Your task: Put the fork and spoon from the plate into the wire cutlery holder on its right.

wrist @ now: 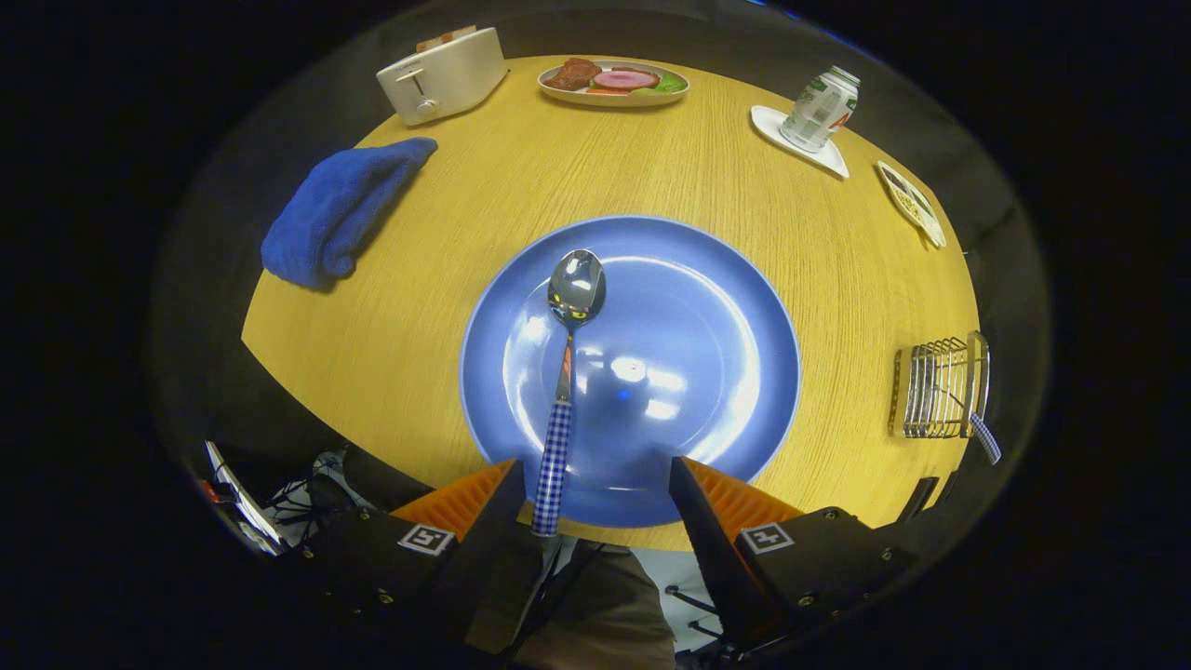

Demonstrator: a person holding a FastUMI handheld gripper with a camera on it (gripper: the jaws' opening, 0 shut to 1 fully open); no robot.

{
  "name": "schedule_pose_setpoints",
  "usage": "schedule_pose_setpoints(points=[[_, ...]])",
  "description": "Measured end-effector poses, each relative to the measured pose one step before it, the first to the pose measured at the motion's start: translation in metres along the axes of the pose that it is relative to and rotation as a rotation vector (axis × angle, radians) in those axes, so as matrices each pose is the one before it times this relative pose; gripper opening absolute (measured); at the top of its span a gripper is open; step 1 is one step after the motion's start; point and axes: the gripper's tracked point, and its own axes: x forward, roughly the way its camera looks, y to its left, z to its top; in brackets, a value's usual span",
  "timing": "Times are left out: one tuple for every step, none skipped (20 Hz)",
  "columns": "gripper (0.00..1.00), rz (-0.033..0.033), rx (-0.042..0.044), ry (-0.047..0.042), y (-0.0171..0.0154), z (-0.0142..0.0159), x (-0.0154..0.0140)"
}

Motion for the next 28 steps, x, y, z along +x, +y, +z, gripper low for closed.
schedule_pose_setpoints(points=[[0.95,0.00867,0.00507,0.01437,-0.00105,-0.00043,0.00349],[0.83,0.00357,0.00621,0.01380,-0.00121,-0.00091,0.00355],[0.81,-0.00198,0.00267,0.01399,-0.00339,-0.00089,0.00237],[0.80,0.01674,0.00131,0.00842,0.00055,0.00066,0.00606],[0.58,0.00445,0.00320,0.01400,0.00109,-0.00031,-0.00753],[0.35,0.00141,-0.01127,0.02310,0.00025,-0.00396,0.00685],[0.30,0.00528,-0.02424,0.02783,-0.00078,-0.00306,0.00180],[0.33,-0.00088,-0.00904,0.01938,-0.00175,-0.00362,0.00155],[0.33,0.00632,0.00033,0.00436,-0.00041,0.00230,0.00054],[0.33,0.00434,-0.00373,0.00573,-0.00183,-0.00105,0.00141],[0.33,0.00946,0.00643,-0.00832,0.00053,-0.00439,0.00052],[0.05,0.00799,0.01360,-0.00068,0.00051,0.00729,-0.00078],[0.05,0.00523,-0.01406,0.00673,0.00124,-0.00084,0.00136],[0.05,-0.00118,-0.01511,0.00170,-0.00216,0.00005,-0.00021],[0.05,0.00350,-0.01270,0.00039,-0.00098,0.00099,-0.00204],[0.05,0.00180,-0.01232,-0.00561,-0.00169,0.00175,-0.00124],[0.05,-0.00928,-0.02019,-0.00273,-0.00316,0.00121,-0.00327],[0.05,-0.00775,-0.02658,-0.00116,-0.00206,0.00003,-0.00462],[0.05,-0.00806,-0.01784,-0.00727,-0.00352,0.00178,-0.00528],[0.05,-0.00021,-0.01280,-0.00378,-0.00186,-0.00039,-0.00498],[0.05,0.00189,-0.01185,-0.00321,-0.00110,0.00067,-0.00604],[0.05,0.00132,-0.00924,-0.00765,-0.00164,-0.00022,-0.00681],[0.05,-0.00335,-0.01202,-0.00681,-0.00286,-0.00048,-0.00825],[0.05,-0.00598,-0.01139,-0.00758,-0.00307,-0.00133,-0.00775],[0.05,-0.00579,-0.01298,0.00556,-0.00431,-0.00328,-0.00861],[0.04,-0.00573,-0.00313,0.00604,-0.00295,-0.00528,-0.00878],[0.05,-0.00847,0.00133,0.00293,-0.00589,-0.00315,-0.00830],[0.05,-0.01220,0.00506,0.00517,-0.00672,-0.00354,-0.00537]])
